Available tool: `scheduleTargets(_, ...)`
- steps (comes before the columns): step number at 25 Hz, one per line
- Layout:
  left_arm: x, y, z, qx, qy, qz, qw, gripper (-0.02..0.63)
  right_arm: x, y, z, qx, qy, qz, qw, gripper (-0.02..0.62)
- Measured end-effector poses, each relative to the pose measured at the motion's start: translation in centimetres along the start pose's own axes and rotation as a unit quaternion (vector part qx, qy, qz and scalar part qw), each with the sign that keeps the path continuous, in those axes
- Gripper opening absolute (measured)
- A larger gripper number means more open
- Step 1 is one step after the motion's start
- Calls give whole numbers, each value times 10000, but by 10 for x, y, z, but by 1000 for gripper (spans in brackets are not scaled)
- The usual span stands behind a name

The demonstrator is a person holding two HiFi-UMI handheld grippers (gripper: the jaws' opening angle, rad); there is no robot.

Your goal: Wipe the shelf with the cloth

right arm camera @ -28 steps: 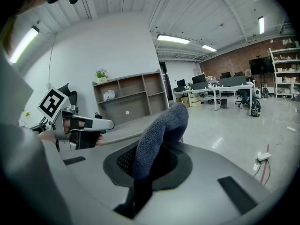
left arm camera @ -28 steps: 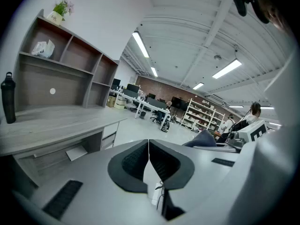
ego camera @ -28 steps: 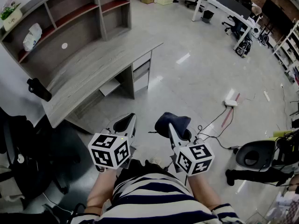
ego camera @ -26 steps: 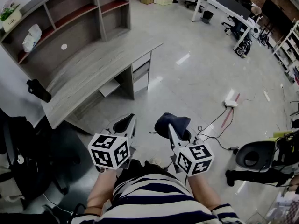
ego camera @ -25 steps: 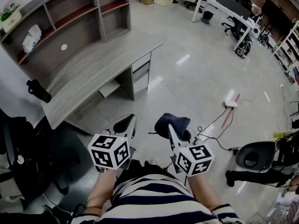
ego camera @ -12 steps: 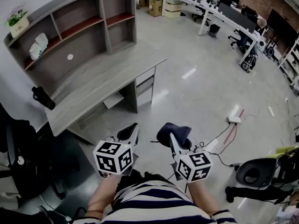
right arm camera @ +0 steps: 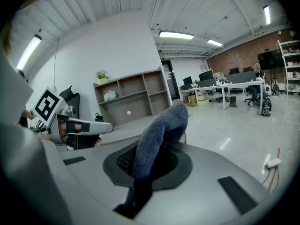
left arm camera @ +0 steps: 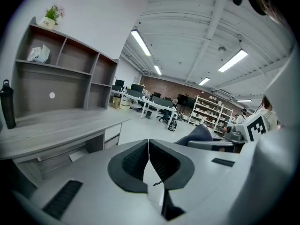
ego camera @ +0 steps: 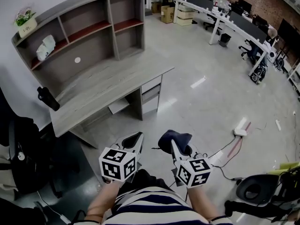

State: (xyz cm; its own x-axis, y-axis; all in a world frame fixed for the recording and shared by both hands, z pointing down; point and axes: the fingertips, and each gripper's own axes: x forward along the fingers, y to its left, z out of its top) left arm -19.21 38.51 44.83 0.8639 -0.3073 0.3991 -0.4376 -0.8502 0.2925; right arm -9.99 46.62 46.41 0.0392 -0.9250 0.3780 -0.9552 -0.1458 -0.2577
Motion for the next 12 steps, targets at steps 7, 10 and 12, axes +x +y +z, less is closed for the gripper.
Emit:
scheduleTargets(7, 21, 17, 9, -65, 8, 61, 10000, 17, 23, -11, 4, -7, 114, 20, 9999, 44)
scheduleTargets(10, 37, 33, 18, -118, 11, 27, 9999, 18, 44, -17, 10, -13, 172, -17, 9998, 44)
scheduleTargets(12, 47, 45, 24, -160, 2, -8, 9999, 17, 60, -19, 17, -16, 201, -28, 9998, 44)
